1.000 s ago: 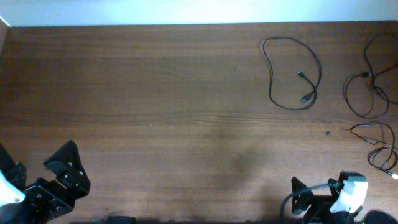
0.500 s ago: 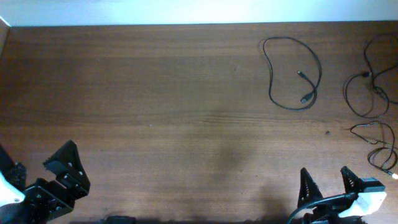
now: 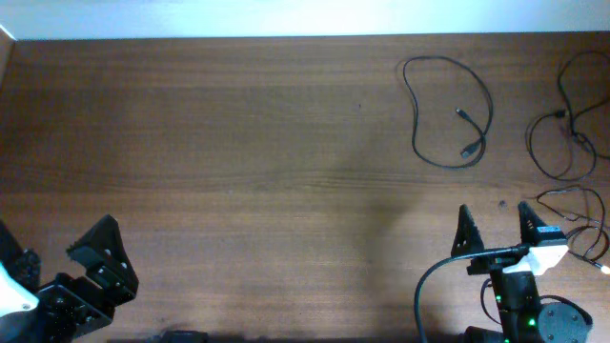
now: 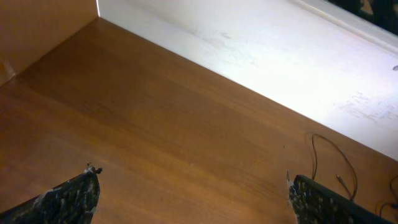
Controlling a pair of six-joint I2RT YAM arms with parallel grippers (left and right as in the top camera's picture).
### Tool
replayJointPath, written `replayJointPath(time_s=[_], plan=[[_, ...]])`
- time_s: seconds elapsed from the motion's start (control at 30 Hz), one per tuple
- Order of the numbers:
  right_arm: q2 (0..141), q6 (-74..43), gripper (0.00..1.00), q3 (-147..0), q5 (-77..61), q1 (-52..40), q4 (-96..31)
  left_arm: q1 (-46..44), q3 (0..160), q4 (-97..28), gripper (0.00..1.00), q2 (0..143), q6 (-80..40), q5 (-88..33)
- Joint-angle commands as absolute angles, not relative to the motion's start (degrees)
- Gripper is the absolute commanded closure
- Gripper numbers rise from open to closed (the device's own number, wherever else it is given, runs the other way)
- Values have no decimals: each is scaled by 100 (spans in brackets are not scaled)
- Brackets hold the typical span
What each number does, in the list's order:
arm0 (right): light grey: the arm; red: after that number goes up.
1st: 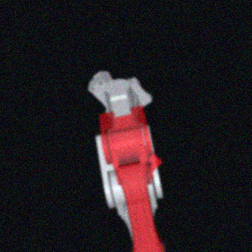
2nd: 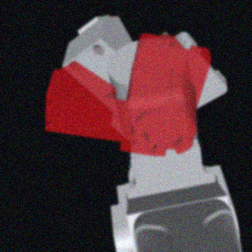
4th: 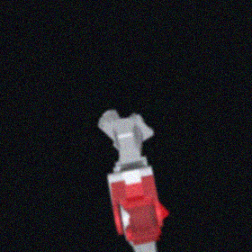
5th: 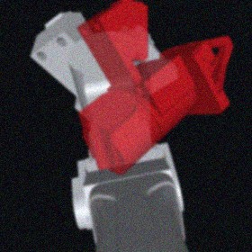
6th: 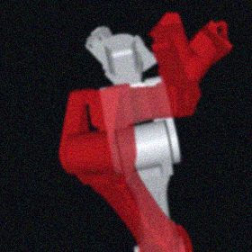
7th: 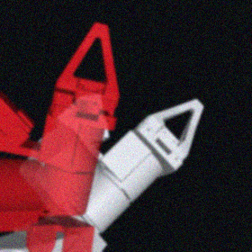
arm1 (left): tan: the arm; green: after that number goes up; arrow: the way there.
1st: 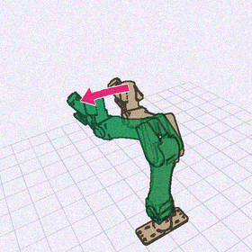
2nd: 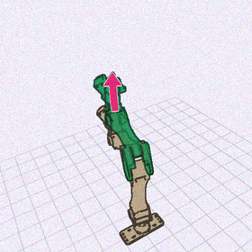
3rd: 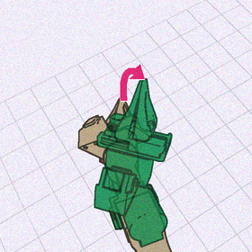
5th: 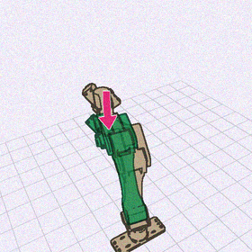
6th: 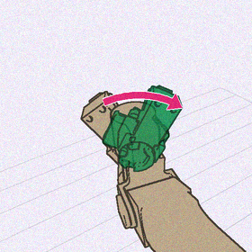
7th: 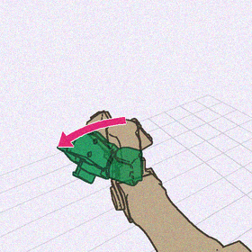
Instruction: Untangle cables
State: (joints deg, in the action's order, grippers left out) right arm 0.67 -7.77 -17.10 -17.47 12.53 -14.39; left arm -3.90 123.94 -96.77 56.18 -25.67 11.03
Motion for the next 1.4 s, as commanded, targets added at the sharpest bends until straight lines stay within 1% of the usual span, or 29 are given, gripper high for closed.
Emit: replayJointPath(time_s=[0.0, 0.07, 0.13, 0.2, 0.23, 0.33, 0.37, 0.57, 0.6, 0.63, 0.67, 0.7, 0.73, 0.77, 1.07, 1.2, 1.37], plan=[[21, -799, 2, -1114, -1372, 1245, -810, -397, 12398, -9671, 1, 5627, -2475, 1184], [21, -803, 2, -989, -998, 1245, -738, -397, 12398, -9671, 1, 5627, -2475, 1184], [21, -913, 2, -698, -932, 1299, -183, -397, 12398, -9671, 1, 5627, -2475, 1184], [21, -1780, 2, -298, -781, 1516, 298, -397, 12401, -9671, 1, 5627, -2475, 1184], [21, -2003, 2, -67, -766, 1616, 495, -397, 12398, -9671, 1, 5627, -2475, 1184], [21, -1997, 2, -32, -519, 1616, 134, -397, 12398, -9671, 1, 5627, -2475, 1184], [21, -1999, 2, -32, -344, 1616, -355, -397, 12398, -9671, 1, 5627, -2475, 1184], [19, -2001, 2, -32, -296, 1833, -429, -397, 12398, -9671, 1, 5627, -2475, 1184], [21, -2001, 2, -32, -290, 1693, -425, -397, 12401, -9671, 1, 5627, -2475, 1184], [19, -1959, 2, -32, -178, 1260, -429, -397, 12398, -9671, 1, 5627, -2475, 1184], [19, -1584, 2, -32, -185, 963, -438, -397, 12398, -9671, 1, 5627, -2475, 1184], [19, -1013, 2, -32, -183, 659, -443, -397, 12398, -9671, 1, 5627, -2475, 1184], [19, -189, 2, -32, -176, 340, -449, -397, 12401, -9671, 1, 5627, -2475, 1184], [19, 202, 2, -32, -163, 215, -449, -397, 12398, -9671, 1, 5627, -2475, 1186], [19, 239, 2, -32, -80, 198, -454, -397, 12401, -9671, 1, 5627, -2475, 1184], [21, 239, 2, -32, -80, -145, -454, -397, 12401, -9671, 1, 5627, -2475, 1184], [21, 239, 1, -32, -80, -150, -454, -397, 12401, -9671, 1, 5627, -2475, 1184]])
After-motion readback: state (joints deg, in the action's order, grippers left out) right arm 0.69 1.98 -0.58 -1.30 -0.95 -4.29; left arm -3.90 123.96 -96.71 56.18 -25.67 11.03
